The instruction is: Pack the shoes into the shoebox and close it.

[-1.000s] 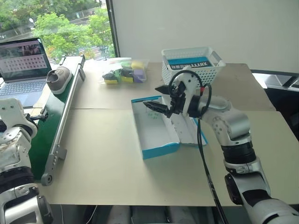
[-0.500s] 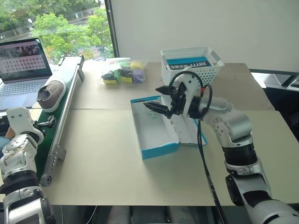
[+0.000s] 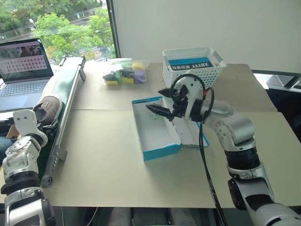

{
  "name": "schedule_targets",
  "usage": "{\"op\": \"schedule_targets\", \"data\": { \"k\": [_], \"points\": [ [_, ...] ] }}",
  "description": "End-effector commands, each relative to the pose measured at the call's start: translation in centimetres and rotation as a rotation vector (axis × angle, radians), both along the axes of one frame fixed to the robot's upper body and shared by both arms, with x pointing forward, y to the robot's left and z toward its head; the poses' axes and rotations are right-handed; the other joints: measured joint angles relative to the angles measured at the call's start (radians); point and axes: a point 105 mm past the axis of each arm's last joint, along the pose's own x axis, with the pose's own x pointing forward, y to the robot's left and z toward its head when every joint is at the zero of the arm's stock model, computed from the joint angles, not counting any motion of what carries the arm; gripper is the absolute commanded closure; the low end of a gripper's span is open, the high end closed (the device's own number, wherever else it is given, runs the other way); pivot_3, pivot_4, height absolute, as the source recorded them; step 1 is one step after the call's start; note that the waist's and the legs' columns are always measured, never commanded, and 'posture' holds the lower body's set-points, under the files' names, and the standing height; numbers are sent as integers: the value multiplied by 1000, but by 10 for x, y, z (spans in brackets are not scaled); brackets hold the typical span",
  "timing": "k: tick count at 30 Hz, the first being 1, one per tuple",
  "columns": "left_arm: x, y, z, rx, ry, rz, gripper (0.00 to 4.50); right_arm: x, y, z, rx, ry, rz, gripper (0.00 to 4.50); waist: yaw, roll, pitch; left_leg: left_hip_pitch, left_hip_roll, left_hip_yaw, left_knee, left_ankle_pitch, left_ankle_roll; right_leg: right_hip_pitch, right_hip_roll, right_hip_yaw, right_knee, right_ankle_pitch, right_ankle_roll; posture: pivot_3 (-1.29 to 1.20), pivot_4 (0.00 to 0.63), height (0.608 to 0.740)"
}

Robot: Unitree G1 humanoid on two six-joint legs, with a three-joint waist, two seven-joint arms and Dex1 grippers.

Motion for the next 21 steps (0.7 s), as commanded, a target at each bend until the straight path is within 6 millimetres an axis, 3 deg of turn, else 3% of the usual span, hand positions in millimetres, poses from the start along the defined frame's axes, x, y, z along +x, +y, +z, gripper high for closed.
{"op": "schedule_targets", "data": {
  "k": [1, 6, 11, 14, 21],
  "points": [
    [5, -5, 15, 4, -40, -25, 1901, -5, -2, 17, 22, -64, 4, 0, 4, 0, 0, 0, 0, 0, 0, 0, 0, 0, 0, 0, 0, 0, 0, 0, 150, 740],
    [19, -34, 55, 34, -166, -119, 1910, -6, -3, 24, 81, -50, 6, 0, 6, 0, 0, 1, 0, 0, 0, 0, 0, 1, 0, 0, 0, 0, 0, 0, 150, 740],
    [30, -92, 94, 57, -278, -320, 1910, -5, -4, 52, 250, -14, 14, 0, 2, -2, 1, -2, 0, -1, 0, 0, 0, -1, 0, -1, 0, 0, 0, 0, 150, 740],
    [35, -139, 114, 20, -344, -439, 1910, 3, -11, 73, 438, 74, -19, 0, -3, -2, 1, -2, 0, -1, 0, 0, 0, 0, 0, 0, 0, 0, 0, 0, 150, 740],
    [32, -229, 99, -3, -314, -707, 1910, 20, -21, 83, 625, 229, -97, 0, -9, -2, 1, -1, 0, 0, -1, 0, 0, -1, 0, 0, 1, 0, 0, 0, 150, 740]
  ]
}}
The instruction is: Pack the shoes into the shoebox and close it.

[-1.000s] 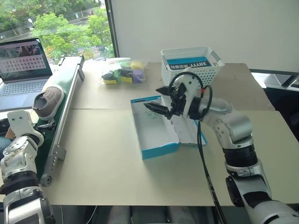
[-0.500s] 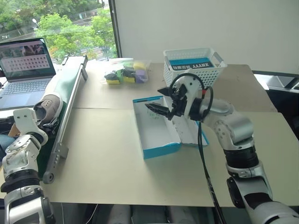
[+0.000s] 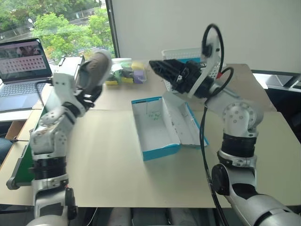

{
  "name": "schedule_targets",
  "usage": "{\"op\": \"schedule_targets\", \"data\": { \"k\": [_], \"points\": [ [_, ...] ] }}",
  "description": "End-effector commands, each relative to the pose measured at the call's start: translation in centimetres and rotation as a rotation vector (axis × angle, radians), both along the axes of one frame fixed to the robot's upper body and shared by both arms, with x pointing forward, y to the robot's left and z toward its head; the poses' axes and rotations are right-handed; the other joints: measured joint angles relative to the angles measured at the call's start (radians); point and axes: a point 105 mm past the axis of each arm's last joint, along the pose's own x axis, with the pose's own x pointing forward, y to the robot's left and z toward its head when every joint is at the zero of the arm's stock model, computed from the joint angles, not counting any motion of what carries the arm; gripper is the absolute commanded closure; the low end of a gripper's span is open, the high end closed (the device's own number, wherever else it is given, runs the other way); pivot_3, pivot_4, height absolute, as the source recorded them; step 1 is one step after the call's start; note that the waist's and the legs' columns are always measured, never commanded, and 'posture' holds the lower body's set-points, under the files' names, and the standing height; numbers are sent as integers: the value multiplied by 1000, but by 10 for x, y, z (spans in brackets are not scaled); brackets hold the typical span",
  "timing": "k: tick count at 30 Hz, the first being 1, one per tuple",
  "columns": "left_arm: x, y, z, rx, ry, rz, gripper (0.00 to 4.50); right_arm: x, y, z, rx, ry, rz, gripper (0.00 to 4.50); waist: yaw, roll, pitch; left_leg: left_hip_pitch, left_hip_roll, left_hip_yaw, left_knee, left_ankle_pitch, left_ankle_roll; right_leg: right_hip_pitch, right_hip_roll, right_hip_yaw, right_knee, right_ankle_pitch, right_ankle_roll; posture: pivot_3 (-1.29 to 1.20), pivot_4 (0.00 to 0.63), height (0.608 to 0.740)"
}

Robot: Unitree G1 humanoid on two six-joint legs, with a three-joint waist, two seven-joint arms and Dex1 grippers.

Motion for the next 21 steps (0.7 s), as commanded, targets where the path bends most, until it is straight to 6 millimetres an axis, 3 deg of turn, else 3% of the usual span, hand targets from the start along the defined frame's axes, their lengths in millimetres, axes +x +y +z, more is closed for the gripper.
{"op": "schedule_targets", "data": {
  "k": [1, 4, 8, 16, 21],
  "points": [
    [-8, -38, 19, 10, -77, -115, 1910, 3, -7, 12, 70, 39, -22, 0, 0, 0, 0, 0, 0, 0, 0, 0, 0, 0, 0, 0, 0, 0, 0, 0, 150, 740],
    [-12, -72, 25, -7, -95, -213, 1910, 6, -7, 3, 57, 89, -38, 0, 2, 0, 0, -1, 0, 0, 0, 0, 0, -1, 0, 0, 0, 0, 0, 0, 150, 740],
    [-15, -97, 31, -28, -104, -266, 1910, 8, -5, -8, 50, 143, -56, 0, 3, 0, 0, -1, 0, 0, 0, 0, 0, 0, 0, 0, -2, 0, 0, 0, 150, 740],
    [-26, -124, 41, -51, -109, -340, 1910, 13, -8, -14, 70, 177, -81, 0, 0, 0, 0, -1, 0, 1, 0, 0, 0, 0, 0, 1, -2, 0, 0, 0, 150, 740],
    [-30, -130, 54, -60, -134, -352, 1910, 16, -12, -21, 56, 198, -106, 0, 2, 0, 0, -1, 0, 1, 0, 0, 0, 0, 0, 1, -2, 0, 0, 0, 150, 740]
  ]
}}
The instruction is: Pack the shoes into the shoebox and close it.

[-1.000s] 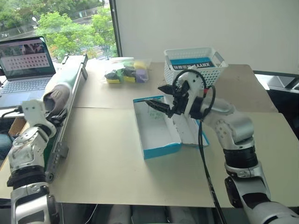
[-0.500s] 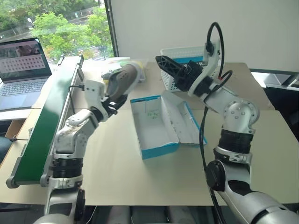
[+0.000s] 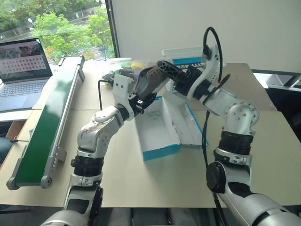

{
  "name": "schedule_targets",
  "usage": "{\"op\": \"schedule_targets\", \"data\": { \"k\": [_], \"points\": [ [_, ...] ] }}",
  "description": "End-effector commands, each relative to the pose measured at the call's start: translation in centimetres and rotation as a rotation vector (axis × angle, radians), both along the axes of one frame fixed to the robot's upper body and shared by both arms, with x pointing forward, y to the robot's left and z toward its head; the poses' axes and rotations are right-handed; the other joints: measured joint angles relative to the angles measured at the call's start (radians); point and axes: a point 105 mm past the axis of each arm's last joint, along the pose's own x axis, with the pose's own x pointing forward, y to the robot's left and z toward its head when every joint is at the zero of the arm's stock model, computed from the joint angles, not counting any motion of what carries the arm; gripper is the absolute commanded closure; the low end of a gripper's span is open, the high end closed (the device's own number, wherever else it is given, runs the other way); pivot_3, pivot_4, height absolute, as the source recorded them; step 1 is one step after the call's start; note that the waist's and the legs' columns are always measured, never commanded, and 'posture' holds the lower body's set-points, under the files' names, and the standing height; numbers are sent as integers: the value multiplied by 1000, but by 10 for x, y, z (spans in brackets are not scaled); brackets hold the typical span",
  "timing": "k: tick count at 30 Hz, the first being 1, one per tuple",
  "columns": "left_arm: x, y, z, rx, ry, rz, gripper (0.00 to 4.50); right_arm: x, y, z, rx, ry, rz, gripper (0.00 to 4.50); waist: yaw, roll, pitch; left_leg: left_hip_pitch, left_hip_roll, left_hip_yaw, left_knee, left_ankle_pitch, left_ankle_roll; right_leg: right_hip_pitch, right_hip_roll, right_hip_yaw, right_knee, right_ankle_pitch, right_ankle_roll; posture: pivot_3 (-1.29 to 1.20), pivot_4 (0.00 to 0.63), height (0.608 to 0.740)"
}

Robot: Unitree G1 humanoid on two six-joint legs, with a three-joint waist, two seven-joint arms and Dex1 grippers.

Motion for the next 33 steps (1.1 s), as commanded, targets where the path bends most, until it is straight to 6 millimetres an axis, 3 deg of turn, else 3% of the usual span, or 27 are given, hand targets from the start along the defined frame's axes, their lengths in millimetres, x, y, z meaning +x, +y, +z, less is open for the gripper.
{"op": "schedule_targets", "data": {
  "k": [1, 4, 6, 9, 12, 20, 33],
  "points": [
    [-15, -16, 46, -35, -150, -79, 1910, 1, -5, -1, 8, -5, -16, 0, 1, 0, 0, 0, 0, 0, 0, 0, 0, 0, 0, 0, 0, 0, 0, 0, 150, 740],
    [-13, -10, 53, -26, -169, -65, 1910, 4, -14, -6, 0, 4, -43, 0, 0, 0, 0, 0, 0, 0, 0, 0, 0, 0, 0, 0, 0, 0, 0, 0, 150, 740],
    [-8, 0, 53, -13, -171, -41, 1910, 9, -31, -10, -29, 7, -91, 0, 0, 0, 0, 0, 0, 0, 0, 0, 0, 0, 0, 0, 0, 0, 0, 0, 150, 740],
    [-4, 11, 43, 21, -156, -14, 1910, 15, -64, 4, -14, -18, -169, 0, 1, 0, 0, 0, 0, 0, 0, 0, 0, 0, 0, 0, -1, 0, 0, 0, 150, 740],
    [-5, 12, 39, 30, -153, -15, 1910, 17, -79, 11, -14, -32, -209, 0, 5, 1, 0, 0, 0, 0, 0, 0, 0, 0, 0, 0, -2, 0, 0, 0, 150, 740],
    [-11, -7, 46, -3, -167, -66, 1910, 15, -57, 9, 33, -28, -146, 0, -6, 1, 0, 0, 0, 1, -1, 0, 0, 0, 0, 1, -2, 0, 0, 0, 150, 740],
    [-16, -26, 47, -42, -152, -103, 1910, 12, -46, 17, 99, -37, -112, 0, 3, 1, 0, -1, 0, 1, -1, 0, 0, 0, 0, 0, -2, 0, 0, 0, 150, 740]
  ]
}}
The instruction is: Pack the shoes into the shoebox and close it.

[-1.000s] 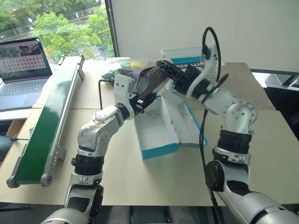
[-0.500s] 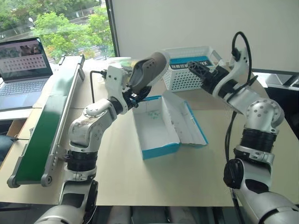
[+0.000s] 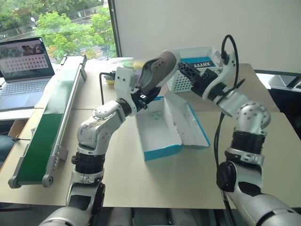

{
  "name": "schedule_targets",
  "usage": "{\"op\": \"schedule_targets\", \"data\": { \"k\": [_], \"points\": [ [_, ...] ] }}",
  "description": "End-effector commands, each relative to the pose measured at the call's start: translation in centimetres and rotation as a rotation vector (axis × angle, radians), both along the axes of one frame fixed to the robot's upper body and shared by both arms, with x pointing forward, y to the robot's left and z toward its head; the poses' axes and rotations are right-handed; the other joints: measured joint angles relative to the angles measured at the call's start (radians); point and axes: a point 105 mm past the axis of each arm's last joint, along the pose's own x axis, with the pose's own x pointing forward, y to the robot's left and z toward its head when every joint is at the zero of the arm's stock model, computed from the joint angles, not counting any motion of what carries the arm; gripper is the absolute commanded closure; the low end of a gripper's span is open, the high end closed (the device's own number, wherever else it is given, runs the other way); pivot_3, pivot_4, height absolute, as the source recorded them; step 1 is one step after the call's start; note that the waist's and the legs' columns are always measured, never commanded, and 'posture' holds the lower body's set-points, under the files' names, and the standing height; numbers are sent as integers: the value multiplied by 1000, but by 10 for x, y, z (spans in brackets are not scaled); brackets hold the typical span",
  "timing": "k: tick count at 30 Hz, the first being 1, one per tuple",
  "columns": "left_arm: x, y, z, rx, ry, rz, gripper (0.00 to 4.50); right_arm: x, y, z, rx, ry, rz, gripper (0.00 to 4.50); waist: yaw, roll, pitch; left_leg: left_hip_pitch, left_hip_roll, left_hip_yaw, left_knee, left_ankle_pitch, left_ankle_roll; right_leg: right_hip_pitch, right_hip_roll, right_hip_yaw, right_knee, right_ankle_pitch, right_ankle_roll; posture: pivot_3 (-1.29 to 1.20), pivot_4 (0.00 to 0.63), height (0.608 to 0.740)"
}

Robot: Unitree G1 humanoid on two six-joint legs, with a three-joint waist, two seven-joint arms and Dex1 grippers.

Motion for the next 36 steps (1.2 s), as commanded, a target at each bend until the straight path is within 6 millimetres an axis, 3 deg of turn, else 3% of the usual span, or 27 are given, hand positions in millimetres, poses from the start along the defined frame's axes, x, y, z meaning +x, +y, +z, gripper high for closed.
{"op": "schedule_targets", "data": {
  "k": [1, 8, 18, 19, 20, 27, 30, 32, 35, 36],
  "points": [
    [-13, -14, 25, -17, -100, -64, 1910, -11, 4, 36, 49, -115, 28, 0, -3, 0, 0, 0, 0, 0, 0, 0, 0, 0, 0, 0, 0, 0, 0, 0, 150, 740],
    [-10, -11, 25, -17, -98, -55, 1910, -18, 2, 49, 82, -144, 49, 0, -3, 0, 0, 0, 0, 0, 0, 0, 0, 0, 0, 0, 0, 0, 0, 0, 150, 740],
    [-12, -18, 33, -35, -110, -70, 1910, -19, 24, 34, 93, -98, 95, 0, -4, 0, 0, 0, 0, 0, 0, 0, 0, 0, 0, 0, 0, 0, 0, 0, 150, 740],
    [-12, -18, 33, -37, -109, -71, 1911, -18, 27, 31, 92, -92, 101, 515, -4, 0, 0, 0, 0, 0, 0, 0, 0, 0, 0, 0, 0, 0, 0, 0, 150, 740],
    [-12, -19, 33, -39, -108, -72, 1911, -18, 30, 30, 93, -88, 106, 661, -4, 0, 0, 0, 0, 0, 0, 0, 0, 0, 0, 0, 0, 0, 0, 0, 150, 740],
    [-16, -11, 21, -38, -30, -71, 1911, -17, 33, 28, 96, -86, 111, 3048, -2, 0, 0, 0, 0, 0, 0, 0, 0, 0, 0, 0, 0, 0, 0, 0, 150, 740],
    [-24, 0, 14, -38, 11, -100, 695, -17, 33, 30, 92, -91, 118, 3994, -7, 0, 0, 0, 0, 0, 0, 0, 0, 0, 0, 0, 0, 0, 0, 0, 150, 740],
    [-27, 10, 7, 27, 26, -80, 21, -17, 33, 30, 83, -94, 123, 4094, -8, 1, 0, 0, 0, 0, 0, 0, 0, 0, 0, 0, 0, 0, 0, 0, 150, 740],
    [-27, 32, 5, 68, 49, -42, 0, -17, 33, 32, 66, -99, 128, 4113, -8, 1, 1, 1, 0, 0, 0, 0, 0, 0, 1, 0, 0, 0, 0, 0, 150, 740],
    [-25, 48, 6, 101, 53, -3, 0, -16, 34, 33, 44, -99, 128, 4114, -7, 1, 1, 1, 0, 0, 0, 0, 0, 0, 1, 0, 0, 0, 0, 0, 150, 740]
  ]
}}
